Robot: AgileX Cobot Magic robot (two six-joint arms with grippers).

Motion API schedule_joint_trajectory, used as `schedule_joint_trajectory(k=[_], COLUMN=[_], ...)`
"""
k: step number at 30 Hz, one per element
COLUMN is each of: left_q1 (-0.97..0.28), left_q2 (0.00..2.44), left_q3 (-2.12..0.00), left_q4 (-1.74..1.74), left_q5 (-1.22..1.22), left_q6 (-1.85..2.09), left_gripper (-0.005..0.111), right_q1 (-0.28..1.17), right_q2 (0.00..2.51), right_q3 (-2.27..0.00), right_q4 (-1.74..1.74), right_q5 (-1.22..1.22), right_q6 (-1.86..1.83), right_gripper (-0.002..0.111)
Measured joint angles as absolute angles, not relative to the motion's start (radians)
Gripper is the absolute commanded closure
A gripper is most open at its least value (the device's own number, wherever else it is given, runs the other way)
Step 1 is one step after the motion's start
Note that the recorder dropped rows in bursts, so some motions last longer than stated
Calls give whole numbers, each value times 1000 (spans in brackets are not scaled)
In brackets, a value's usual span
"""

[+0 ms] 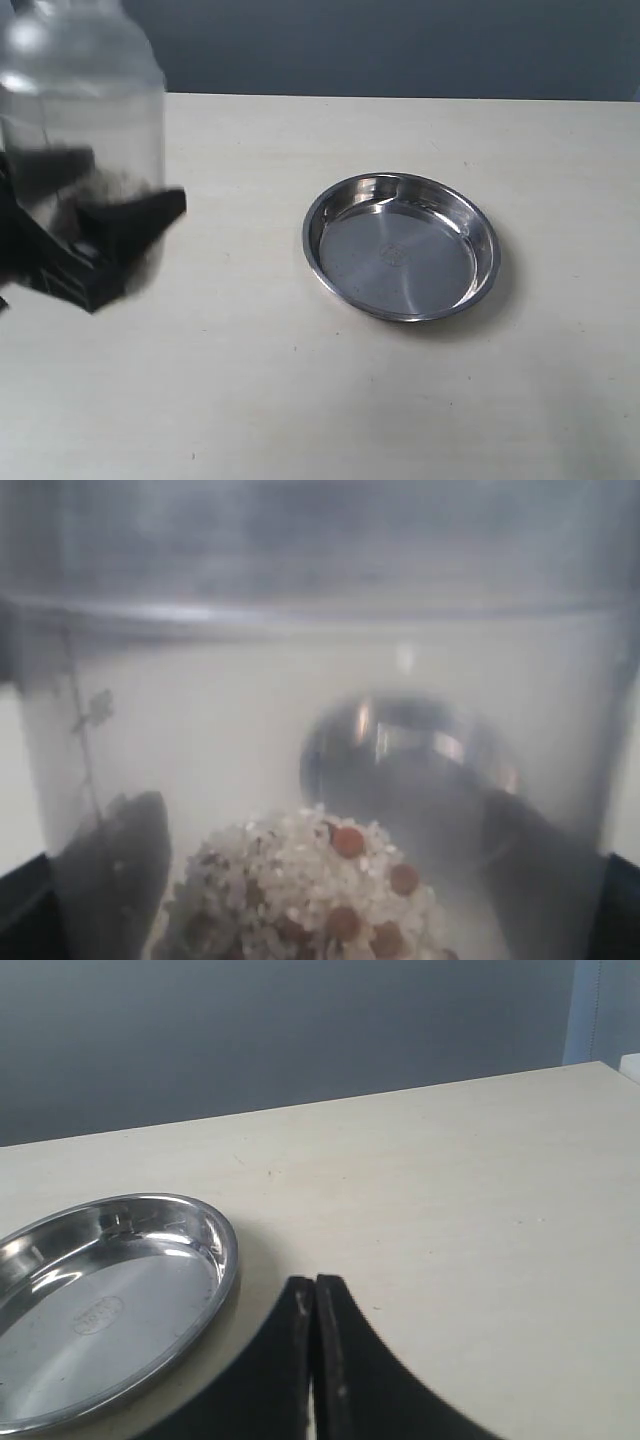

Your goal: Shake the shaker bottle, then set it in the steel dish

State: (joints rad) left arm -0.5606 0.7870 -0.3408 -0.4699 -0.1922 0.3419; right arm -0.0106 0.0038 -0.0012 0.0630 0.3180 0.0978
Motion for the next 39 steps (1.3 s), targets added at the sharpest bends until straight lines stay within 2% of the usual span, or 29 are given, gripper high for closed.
schedule_joint_trajectory(k=[4, 7, 10, 14, 17, 20, 26, 30, 33, 39], left_q1=[-548, -541, -553, -561, -547, -541, -550, -547, -540, -557], left_q2=[803, 881, 852, 778, 818, 887, 764, 768, 842, 748], left_q3=[-285, -190, -241, -341, -262, -179, -341, -259, -151, -277], left_q4=[-530, -622, -547, -466, -542, -622, -513, -530, -631, -493], left_q5=[-288, -234, -185, -250, -271, -181, -156, -261, -209, -225], left_q6=[361, 354, 315, 337, 364, 368, 375, 379, 361, 336], left_gripper=[107, 107, 107, 107, 107, 107, 107, 107, 107, 107], right_q1=[-11, -11, -11, -11, -11, -11, -11, -11, -11, -11], right_q2=[4, 4, 4, 4, 4, 4, 4, 4, 4, 4], right_q3=[-1, -1, -1, -1, -1, -1, -1, -1, -1, -1], right_q4=[63, 63, 63, 63, 63, 63, 63, 63, 63, 63], right_q5=[318, 318, 318, 318, 318, 318, 318, 318, 318, 318], right_q6=[98, 98, 98, 98, 98, 98, 98, 98, 98, 98], right_gripper=[109, 109, 109, 109, 109, 109, 109, 109, 109, 109])
